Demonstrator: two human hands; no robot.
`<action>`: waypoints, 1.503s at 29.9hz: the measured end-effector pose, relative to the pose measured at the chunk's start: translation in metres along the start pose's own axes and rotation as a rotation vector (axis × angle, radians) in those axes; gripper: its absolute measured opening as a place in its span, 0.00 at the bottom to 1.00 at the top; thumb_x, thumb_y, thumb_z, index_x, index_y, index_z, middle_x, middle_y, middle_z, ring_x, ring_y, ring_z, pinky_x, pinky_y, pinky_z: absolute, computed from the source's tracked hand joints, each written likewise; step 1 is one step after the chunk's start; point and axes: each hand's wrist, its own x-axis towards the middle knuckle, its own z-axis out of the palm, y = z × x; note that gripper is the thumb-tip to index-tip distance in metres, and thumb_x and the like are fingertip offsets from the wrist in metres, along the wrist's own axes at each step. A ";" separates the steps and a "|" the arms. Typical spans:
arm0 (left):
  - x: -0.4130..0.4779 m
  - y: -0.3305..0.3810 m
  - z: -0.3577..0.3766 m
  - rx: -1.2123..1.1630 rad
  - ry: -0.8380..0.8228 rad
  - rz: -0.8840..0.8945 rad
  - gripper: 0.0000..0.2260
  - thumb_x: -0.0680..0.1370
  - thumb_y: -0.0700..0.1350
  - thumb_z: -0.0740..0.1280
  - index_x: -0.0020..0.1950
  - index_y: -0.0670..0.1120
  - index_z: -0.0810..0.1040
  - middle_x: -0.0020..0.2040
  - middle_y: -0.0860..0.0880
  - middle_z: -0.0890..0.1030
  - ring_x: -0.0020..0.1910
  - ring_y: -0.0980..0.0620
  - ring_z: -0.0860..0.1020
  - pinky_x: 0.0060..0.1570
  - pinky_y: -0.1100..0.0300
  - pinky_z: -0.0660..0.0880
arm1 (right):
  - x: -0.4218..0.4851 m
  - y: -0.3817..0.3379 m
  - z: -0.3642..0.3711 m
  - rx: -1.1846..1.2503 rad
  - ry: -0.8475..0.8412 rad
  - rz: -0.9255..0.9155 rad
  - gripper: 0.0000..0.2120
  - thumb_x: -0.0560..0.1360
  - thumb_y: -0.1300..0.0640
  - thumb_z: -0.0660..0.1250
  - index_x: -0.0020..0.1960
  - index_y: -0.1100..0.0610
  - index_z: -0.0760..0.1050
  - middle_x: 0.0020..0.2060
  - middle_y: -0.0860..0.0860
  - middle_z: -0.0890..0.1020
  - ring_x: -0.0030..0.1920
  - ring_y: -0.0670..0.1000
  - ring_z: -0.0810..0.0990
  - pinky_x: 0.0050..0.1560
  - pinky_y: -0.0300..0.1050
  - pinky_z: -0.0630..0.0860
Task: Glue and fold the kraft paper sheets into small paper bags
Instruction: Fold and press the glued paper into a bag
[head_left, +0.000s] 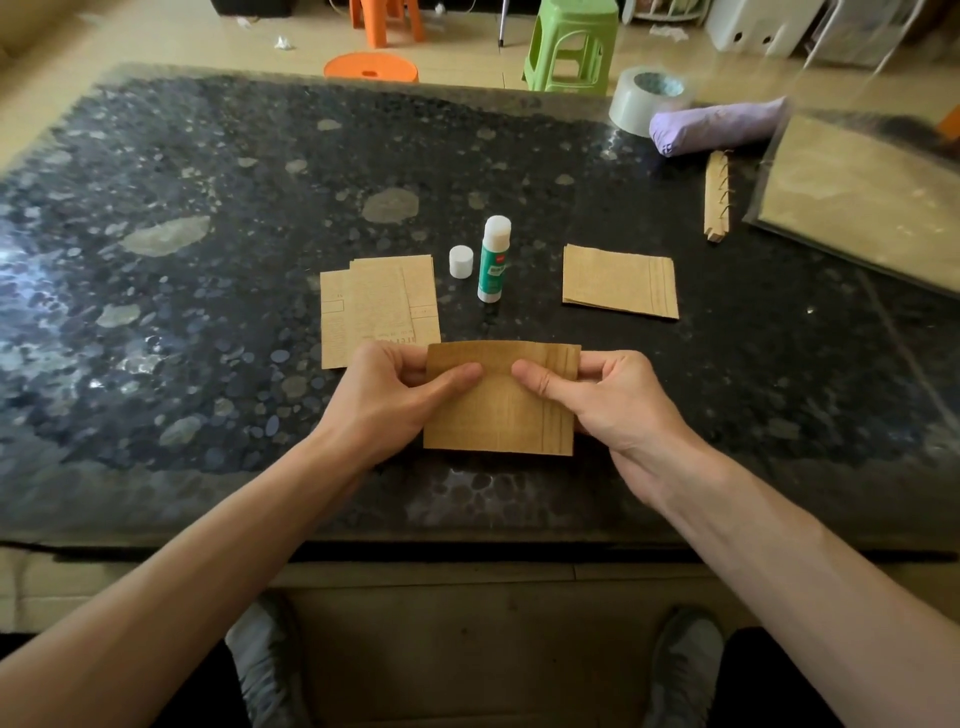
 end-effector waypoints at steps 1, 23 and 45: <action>0.000 -0.001 0.000 0.000 0.007 -0.004 0.05 0.76 0.46 0.73 0.50 0.48 0.86 0.46 0.53 0.88 0.46 0.57 0.86 0.41 0.66 0.81 | 0.001 0.000 -0.001 0.019 -0.012 0.028 0.18 0.65 0.46 0.82 0.52 0.52 0.87 0.46 0.46 0.89 0.52 0.48 0.87 0.59 0.53 0.83; -0.003 -0.001 -0.004 -0.099 -0.022 -0.124 0.14 0.73 0.52 0.75 0.55 0.48 0.85 0.49 0.52 0.88 0.49 0.55 0.86 0.46 0.62 0.82 | 0.001 -0.006 -0.009 0.082 0.012 -0.014 0.12 0.72 0.54 0.78 0.55 0.54 0.85 0.45 0.47 0.89 0.48 0.45 0.88 0.49 0.43 0.84; -0.002 0.000 -0.001 -0.042 -0.039 -0.071 0.09 0.77 0.45 0.73 0.54 0.43 0.85 0.48 0.47 0.88 0.48 0.51 0.87 0.47 0.59 0.83 | -0.006 -0.002 0.005 0.030 -0.013 -0.016 0.17 0.67 0.47 0.81 0.52 0.52 0.85 0.45 0.46 0.89 0.48 0.45 0.88 0.52 0.44 0.83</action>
